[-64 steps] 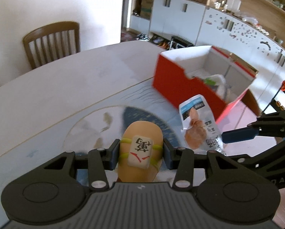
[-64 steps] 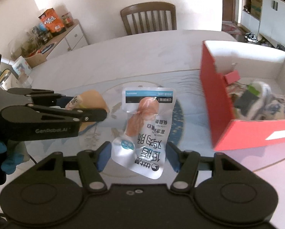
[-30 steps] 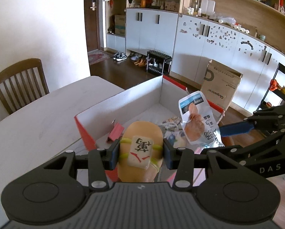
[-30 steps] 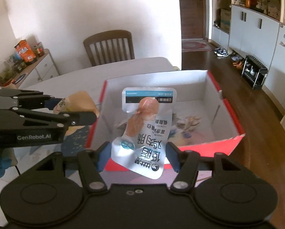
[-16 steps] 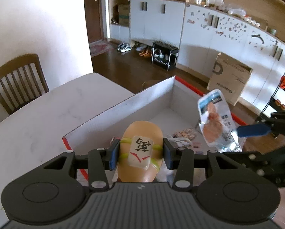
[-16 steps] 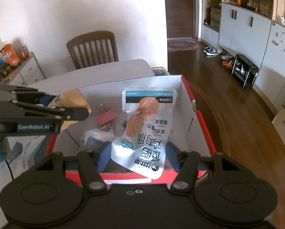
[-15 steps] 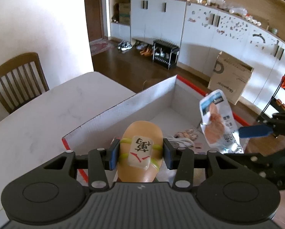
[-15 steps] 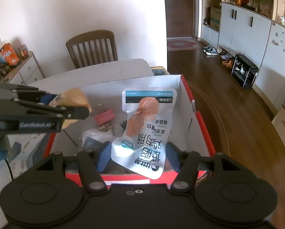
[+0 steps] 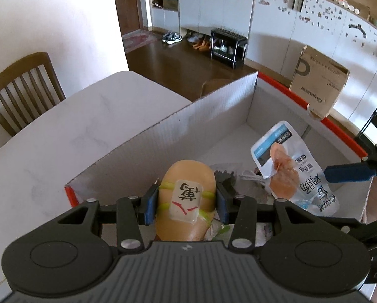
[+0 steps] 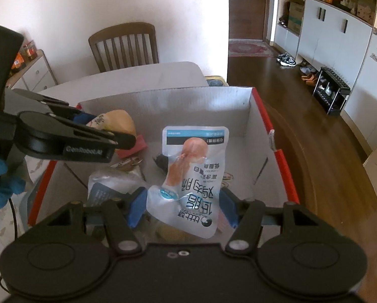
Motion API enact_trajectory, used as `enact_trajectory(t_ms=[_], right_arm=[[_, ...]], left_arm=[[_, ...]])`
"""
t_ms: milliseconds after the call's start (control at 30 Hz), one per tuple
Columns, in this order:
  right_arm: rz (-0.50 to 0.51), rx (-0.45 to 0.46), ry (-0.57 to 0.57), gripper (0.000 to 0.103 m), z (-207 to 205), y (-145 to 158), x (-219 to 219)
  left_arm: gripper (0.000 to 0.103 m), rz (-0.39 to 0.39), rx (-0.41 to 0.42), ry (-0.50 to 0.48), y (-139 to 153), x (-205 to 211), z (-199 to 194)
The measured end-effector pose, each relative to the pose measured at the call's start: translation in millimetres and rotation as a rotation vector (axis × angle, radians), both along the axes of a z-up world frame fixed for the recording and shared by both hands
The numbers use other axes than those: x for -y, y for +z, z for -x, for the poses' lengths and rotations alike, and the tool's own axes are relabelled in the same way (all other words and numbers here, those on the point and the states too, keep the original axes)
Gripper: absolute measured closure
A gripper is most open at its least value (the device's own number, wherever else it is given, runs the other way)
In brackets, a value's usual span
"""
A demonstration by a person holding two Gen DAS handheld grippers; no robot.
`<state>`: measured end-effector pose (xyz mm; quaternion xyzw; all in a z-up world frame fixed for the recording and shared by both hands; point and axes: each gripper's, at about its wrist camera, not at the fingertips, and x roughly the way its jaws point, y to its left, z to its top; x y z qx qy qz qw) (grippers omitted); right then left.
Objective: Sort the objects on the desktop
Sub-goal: 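Open both tools to drop the plush and pouch into the box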
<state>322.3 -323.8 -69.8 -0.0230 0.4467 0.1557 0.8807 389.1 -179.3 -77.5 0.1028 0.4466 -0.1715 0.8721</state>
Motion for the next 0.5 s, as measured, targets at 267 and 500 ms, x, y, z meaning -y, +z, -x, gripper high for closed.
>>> enact_trajectory(t_ms=[267, 500], right_arm=[[0.029, -0.02, 0.024, 0.041, -9, -12, -8], [0.046, -0.045, 0.039, 0.04, -13, -22, -9]], left_arm=[[0.059, -0.013, -0.044, -0.003, -14, 3, -10], [0.059, -0.03, -0.077, -0.003, -25, 4, -14]])
